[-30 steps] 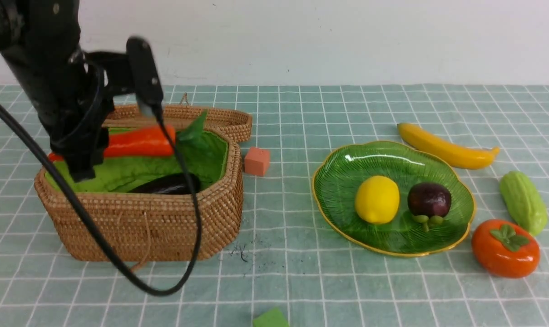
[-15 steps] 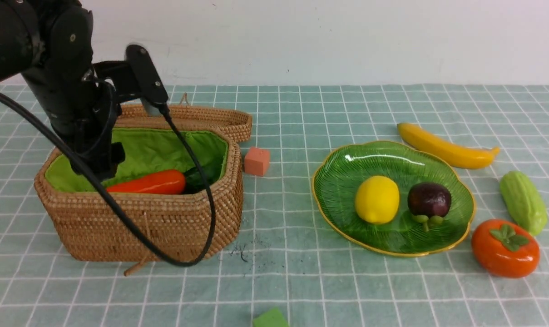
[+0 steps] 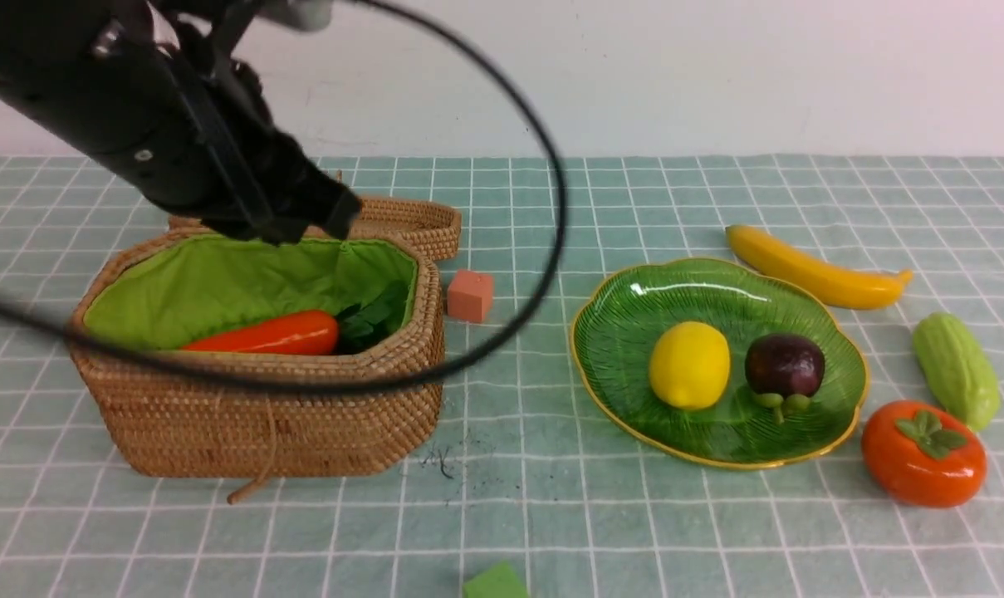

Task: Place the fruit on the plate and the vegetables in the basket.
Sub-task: Grab a tomato with your right arm and place it on the plate on the right.

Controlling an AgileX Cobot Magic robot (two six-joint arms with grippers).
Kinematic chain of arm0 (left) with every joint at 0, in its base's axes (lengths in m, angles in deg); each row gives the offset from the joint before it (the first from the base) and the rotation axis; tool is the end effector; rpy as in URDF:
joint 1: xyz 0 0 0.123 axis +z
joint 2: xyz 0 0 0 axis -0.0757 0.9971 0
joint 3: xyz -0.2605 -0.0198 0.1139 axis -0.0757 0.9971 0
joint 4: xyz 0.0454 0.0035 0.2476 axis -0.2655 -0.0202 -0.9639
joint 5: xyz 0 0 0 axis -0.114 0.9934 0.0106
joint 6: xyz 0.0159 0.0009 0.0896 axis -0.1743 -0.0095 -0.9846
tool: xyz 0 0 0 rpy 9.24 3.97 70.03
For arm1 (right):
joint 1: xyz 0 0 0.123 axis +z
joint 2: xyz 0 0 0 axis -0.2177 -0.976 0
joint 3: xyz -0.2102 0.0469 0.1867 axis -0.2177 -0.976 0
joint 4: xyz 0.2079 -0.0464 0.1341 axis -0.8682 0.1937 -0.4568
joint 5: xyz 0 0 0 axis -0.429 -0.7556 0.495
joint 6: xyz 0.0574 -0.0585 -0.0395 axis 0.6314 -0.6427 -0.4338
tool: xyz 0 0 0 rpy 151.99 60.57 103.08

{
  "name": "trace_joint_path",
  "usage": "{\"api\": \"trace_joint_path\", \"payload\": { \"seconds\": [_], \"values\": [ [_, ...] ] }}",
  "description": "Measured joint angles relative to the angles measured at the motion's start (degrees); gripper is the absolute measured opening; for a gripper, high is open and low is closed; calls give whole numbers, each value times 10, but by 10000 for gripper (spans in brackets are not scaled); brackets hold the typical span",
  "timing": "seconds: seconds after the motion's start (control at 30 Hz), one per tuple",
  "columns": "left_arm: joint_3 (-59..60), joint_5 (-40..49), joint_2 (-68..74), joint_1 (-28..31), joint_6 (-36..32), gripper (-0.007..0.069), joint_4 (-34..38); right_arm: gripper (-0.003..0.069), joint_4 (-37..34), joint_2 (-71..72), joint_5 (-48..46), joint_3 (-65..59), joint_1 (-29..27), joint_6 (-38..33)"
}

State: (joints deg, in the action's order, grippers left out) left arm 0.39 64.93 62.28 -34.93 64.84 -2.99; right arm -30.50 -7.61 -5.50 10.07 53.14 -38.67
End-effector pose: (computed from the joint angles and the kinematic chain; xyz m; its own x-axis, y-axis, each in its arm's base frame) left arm 0.2459 -0.1369 0.4135 -0.6273 0.3900 -0.6741 0.4716 0.8790 0.0697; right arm 0.0718 0.0551 0.4244 -0.5458 -0.2795 -0.7899 -0.5450 0.8345 0.0812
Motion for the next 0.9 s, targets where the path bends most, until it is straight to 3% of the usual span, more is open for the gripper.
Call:
{"api": "trace_joint_path", "payload": {
  "seconds": [0.17, 0.3, 0.4, 0.53, 0.57, 0.67, 0.73, 0.77, 0.8, 0.9],
  "values": [
    [83, -30, -102, -122, 39, -13, 1, 232, 13, -96, 0, 0, 0, 2],
    [165, -70, -158, -172, 70, -13, 1, 233, 46, -149, -3, 0, -7, 17],
    [277, -137, -246, -225, 111, -13, 1, 235, 66, -212, -7, -1, -62, 25],
    [363, -200, -330, -244, 136, -13, 1, 235, 54, -238, 2, -11, -160, 15],
    [389, -221, -357, -246, 139, -13, 0, 235, 39, -243, 12, -20, -209, 5],
    [468, -295, -444, -246, 142, -13, -2, 235, -61, -262, 62, -76, -366, -53],
    [495, -322, -476, -246, 142, -13, -2, 236, -120, -278, 92, -106, -441, -95],
    [497, -326, -482, -246, 142, -13, -2, 237, -132, -281, 95, -109, -448, -99],
    [515, -337, -502, -246, 144, -13, -2, 245, -191, -304, 130, -131, -509, -129],
    [523, -340, -511, -246, 144, -13, -3, 258, -238, -328, 159, -136, -551, -145]
  ]
}}
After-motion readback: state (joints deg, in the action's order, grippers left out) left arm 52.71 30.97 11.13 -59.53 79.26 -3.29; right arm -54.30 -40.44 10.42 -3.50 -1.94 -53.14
